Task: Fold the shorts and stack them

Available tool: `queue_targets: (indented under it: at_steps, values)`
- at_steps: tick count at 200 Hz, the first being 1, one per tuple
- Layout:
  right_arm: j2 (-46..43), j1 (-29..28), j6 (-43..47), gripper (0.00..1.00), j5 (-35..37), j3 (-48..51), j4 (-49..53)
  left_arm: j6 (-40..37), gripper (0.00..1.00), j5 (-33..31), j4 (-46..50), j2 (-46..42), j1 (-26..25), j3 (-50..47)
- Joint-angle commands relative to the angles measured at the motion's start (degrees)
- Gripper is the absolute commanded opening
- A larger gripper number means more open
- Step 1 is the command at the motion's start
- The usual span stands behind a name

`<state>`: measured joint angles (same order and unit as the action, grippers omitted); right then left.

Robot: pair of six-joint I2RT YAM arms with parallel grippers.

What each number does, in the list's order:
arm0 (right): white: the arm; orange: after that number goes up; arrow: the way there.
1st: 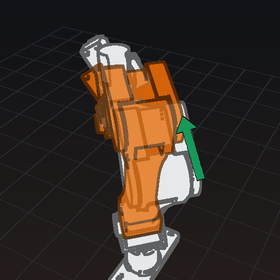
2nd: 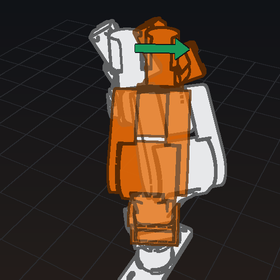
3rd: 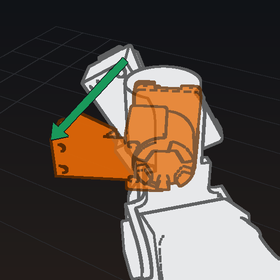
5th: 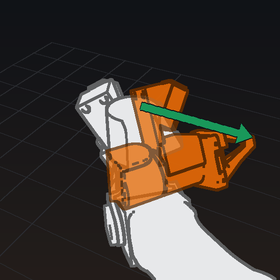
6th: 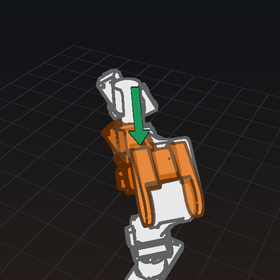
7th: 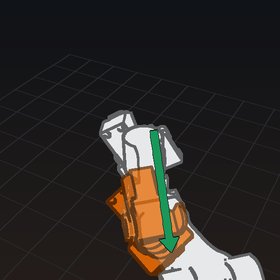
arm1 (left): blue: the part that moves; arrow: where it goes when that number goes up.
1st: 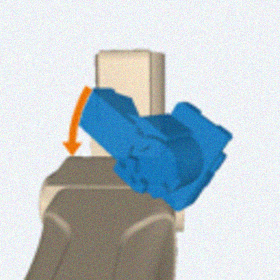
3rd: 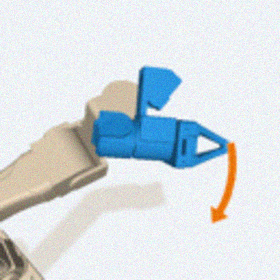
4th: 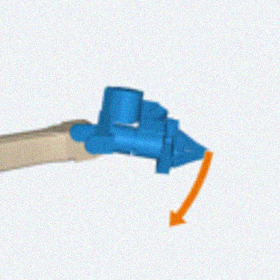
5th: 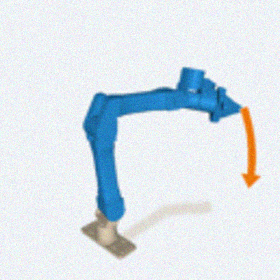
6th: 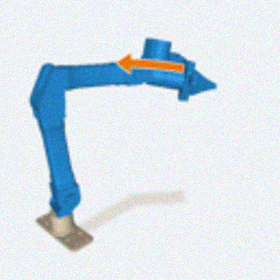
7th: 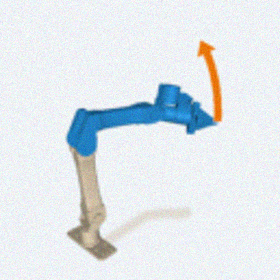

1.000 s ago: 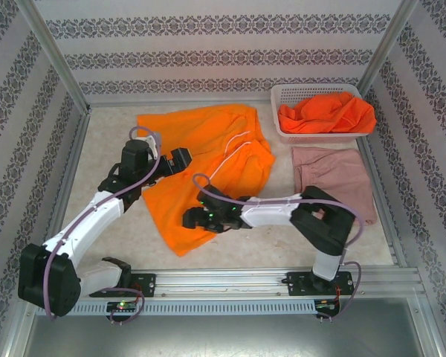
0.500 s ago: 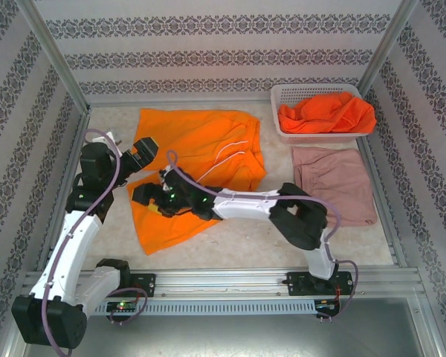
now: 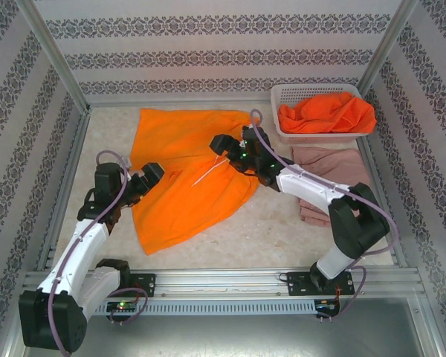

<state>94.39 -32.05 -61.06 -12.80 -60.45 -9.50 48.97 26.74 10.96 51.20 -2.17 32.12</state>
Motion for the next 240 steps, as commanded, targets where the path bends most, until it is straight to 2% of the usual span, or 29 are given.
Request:
queue_targets:
  at_steps: [1,29,71,114,149,188,214,240]
  values:
    - [4.4,2.9,5.08,0.86,-3.23,1.41,3.21,1.8,1.0,0.44,-2.39,-1.29,0.24,-3.0]
    - [7.08,5.21,6.67,0.86,-2.82,4.19,3.36,1.6,1.0,-0.27,-3.28,-0.79,0.24,-6.72]
    - [6.14,5.73,4.87,0.85,-3.54,12.53,2.25,1.09,1.0,-2.97,-7.03,2.67,0.25,-10.89]
    - [-2.1,4.06,-0.85,0.86,-3.41,23.5,0.53,-0.17,1.0,-4.46,-12.67,10.75,0.46,-11.9]
    - [-8.37,-0.6,-6.49,0.89,-2.47,28.18,-0.16,-2.76,1.0,-4.9,-16.84,19.24,1.03,-9.8]
    - [-12.51,-3.48,-8.87,0.92,-0.89,28.17,0.37,-3.61,1.0,-2.86,-20.51,28.59,2.22,-6.12]
    - [-15.53,-1.05,-3.19,0.92,-0.13,24.33,5.79,-4.42,1.0,-1.9,-20.18,29.66,3.23,-4.09]
    - [-14.69,1.25,2.72,0.94,-0.3,18.16,10.74,-5.8,1.0,-1.83,-16.59,28.16,3.84,-0.8]
